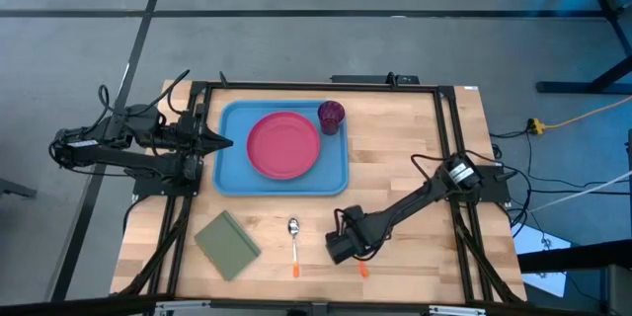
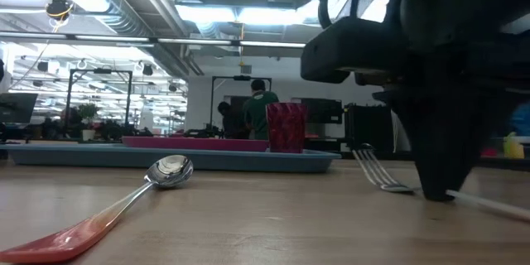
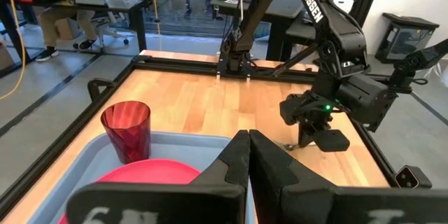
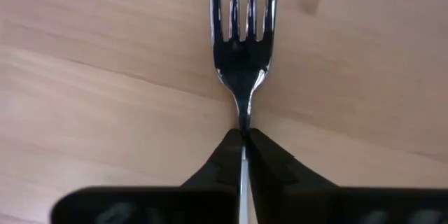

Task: Pick and place plate/cup/fork/spoon on tray
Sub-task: Put the orange fork into the blue tray beside the pink plate

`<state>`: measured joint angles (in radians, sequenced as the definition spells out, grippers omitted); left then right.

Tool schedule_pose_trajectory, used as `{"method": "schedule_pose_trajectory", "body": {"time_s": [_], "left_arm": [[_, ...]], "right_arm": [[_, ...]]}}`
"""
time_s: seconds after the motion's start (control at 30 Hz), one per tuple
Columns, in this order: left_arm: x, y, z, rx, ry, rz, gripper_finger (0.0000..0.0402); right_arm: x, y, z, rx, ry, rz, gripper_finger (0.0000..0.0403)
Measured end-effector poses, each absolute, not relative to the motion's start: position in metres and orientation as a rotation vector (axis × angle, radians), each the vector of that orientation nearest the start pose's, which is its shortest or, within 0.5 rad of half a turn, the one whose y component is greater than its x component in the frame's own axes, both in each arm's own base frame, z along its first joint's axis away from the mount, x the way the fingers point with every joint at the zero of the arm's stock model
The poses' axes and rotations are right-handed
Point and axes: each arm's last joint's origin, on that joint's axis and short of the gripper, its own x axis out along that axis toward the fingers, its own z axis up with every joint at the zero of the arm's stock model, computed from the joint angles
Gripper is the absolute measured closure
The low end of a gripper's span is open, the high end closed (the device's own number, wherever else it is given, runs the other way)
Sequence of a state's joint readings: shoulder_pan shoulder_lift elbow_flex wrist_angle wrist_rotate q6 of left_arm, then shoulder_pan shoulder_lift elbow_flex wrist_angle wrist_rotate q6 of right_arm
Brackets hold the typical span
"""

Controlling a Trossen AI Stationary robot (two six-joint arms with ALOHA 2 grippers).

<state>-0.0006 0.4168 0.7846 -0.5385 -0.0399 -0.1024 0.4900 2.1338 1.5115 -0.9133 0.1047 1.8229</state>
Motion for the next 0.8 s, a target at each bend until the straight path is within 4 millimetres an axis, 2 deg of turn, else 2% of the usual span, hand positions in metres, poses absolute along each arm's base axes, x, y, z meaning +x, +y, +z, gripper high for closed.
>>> {"method": "schedule_pose_trajectory", "body": {"time_s": [0.23, 0.47, 0.6, 0.8], "left_arm": [[0.081, 0.001, 0.338, -0.099, 0.168, 0.048, 0.0401], [0.081, 0.001, 0.338, -0.098, 0.168, 0.048, 0.0401], [0.081, 0.001, 0.338, -0.098, 0.168, 0.048, 0.0401], [0.081, 0.001, 0.338, -0.099, 0.168, 0.048, 0.0401]], "right_arm": [[0.361, 0.168, 0.142, 0.953, 1.117, -1.009, 0.0394], [0.363, 0.143, 0.182, 0.989, 0.971, -0.998, 0.0393], [0.367, 0.115, 0.206, 0.981, 0.910, -0.983, 0.0392], [0.379, 0.057, 0.209, 0.926, 0.967, -0.978, 0.0392]]}}
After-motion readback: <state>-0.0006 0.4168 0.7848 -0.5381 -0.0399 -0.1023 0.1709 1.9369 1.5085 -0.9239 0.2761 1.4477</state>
